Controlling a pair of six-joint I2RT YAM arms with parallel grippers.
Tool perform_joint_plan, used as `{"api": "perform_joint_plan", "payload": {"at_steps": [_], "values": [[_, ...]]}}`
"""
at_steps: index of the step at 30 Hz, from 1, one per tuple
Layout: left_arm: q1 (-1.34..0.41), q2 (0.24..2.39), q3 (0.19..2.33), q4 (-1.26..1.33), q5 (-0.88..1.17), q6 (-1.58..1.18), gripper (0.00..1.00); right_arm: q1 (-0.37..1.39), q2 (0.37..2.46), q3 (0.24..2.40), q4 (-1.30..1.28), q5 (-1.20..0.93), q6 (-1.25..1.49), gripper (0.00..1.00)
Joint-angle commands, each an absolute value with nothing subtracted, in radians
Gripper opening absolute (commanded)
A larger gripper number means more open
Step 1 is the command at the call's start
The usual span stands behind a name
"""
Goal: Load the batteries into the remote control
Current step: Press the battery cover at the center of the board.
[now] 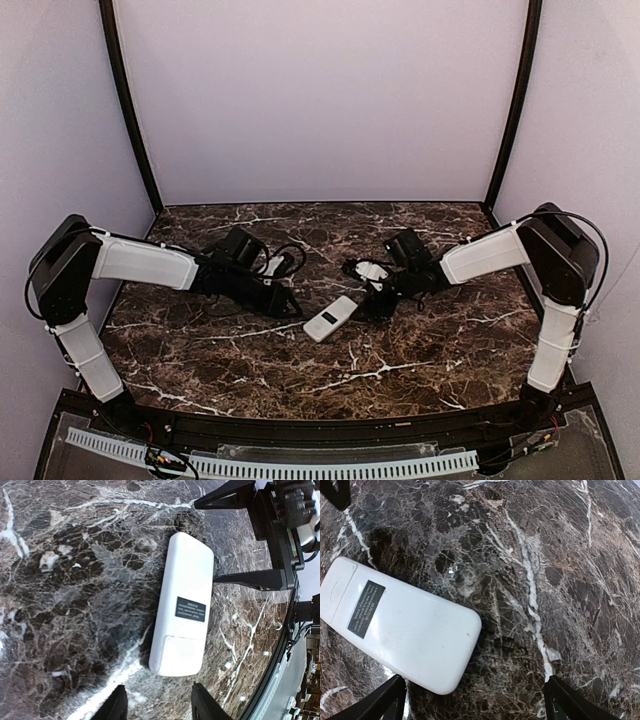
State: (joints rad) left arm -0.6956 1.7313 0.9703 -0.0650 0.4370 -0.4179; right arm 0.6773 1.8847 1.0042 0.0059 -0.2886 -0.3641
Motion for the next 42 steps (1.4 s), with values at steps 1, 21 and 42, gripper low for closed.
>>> {"api": "perform_joint_plan", "payload": {"at_steps": [1,21,42], "values": [[-0.732,1.737,0.964,-0.032,0.455,-0.364,0.39,0.652,1.893,1.058,-0.039,-0.368,-0.335,0.95],[-0.764,1.904,1.081,-0.101,0.395,-0.329,0.22,0.619,1.959,1.145,-0.071,-0.563,-0.236,0.81],[-0.828,2.020,1.114,-0.276,0.282,-0.266,0.07,0.604,2.072,1.195,-0.126,-0.675,-0.236,0.51]]}}
